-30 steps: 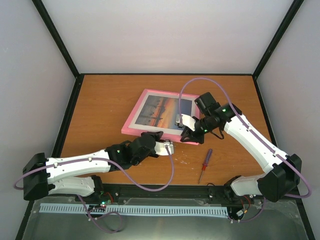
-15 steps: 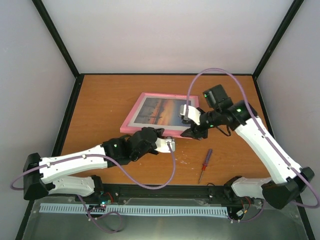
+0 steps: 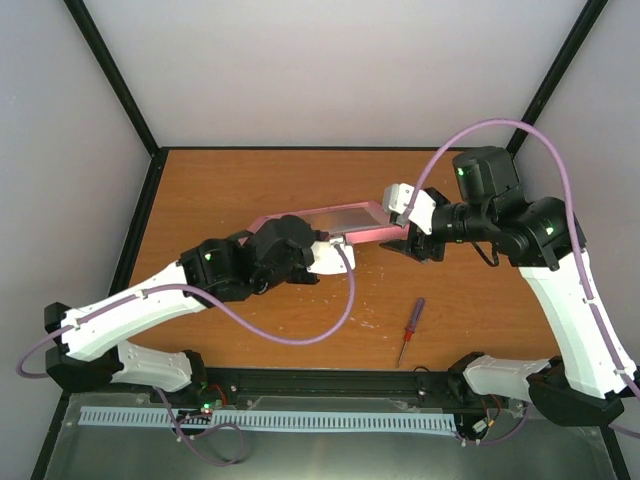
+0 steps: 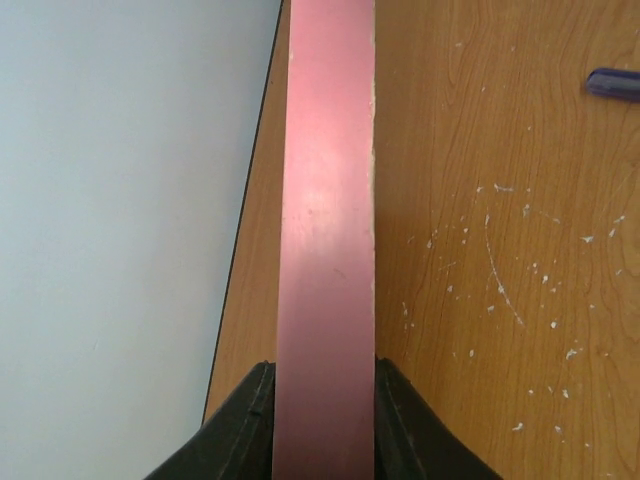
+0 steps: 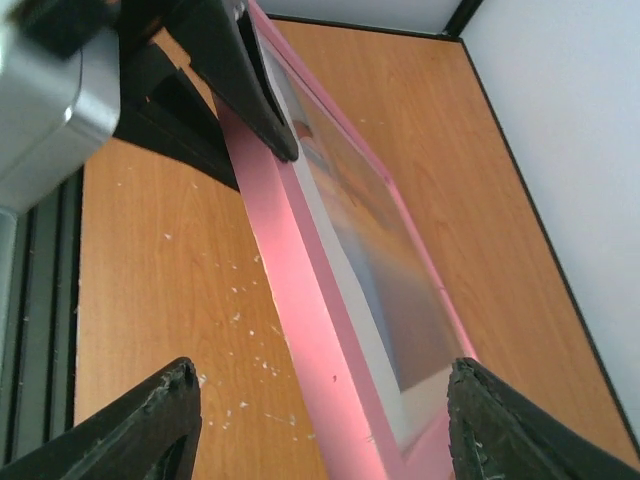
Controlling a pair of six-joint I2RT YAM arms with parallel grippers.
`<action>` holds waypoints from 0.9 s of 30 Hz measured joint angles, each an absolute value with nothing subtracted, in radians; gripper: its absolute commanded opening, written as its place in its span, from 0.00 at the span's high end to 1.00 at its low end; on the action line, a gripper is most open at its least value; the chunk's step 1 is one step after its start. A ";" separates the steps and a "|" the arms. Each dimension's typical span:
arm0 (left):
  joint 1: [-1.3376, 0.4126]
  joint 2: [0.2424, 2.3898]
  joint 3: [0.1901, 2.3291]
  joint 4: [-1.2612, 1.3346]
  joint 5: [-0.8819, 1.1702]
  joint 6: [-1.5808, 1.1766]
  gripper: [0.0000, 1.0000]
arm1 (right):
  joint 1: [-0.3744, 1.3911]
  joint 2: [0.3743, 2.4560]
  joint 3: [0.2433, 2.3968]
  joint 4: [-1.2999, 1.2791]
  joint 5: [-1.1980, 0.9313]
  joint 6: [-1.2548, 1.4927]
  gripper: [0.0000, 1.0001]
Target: Take the photo out of the frame
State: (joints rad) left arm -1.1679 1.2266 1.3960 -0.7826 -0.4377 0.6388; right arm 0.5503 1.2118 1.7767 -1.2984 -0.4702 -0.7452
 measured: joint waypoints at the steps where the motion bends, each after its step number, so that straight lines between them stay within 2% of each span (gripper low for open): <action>1: -1.167 1.243 1.437 -0.814 -0.432 0.630 0.99 | 0.550 1.210 1.789 -1.307 -0.456 -0.752 0.35; 6: -1.164 1.290 1.568 -0.905 -0.389 0.607 0.99 | 0.550 1.195 1.799 -1.342 -0.384 -0.787 0.37; 14: -1.163 1.299 1.655 -0.968 -0.303 0.605 0.99 | 0.550 1.202 1.831 -1.379 -0.284 -0.889 0.41; 22: -1.160 1.318 1.678 -0.963 -0.284 0.612 0.99 | 0.551 1.282 1.949 -1.466 -0.249 -1.028 0.58; 27: -1.153 1.320 1.679 -0.958 -0.283 0.619 0.99 | 0.570 1.309 1.982 -1.496 -0.245 -1.074 0.62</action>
State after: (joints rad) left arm -1.1526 1.3205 1.6794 -0.9581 -0.2832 0.6193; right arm 0.5697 1.3090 1.9823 -1.4963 -0.2451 -1.0740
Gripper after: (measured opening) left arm 0.233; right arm 0.393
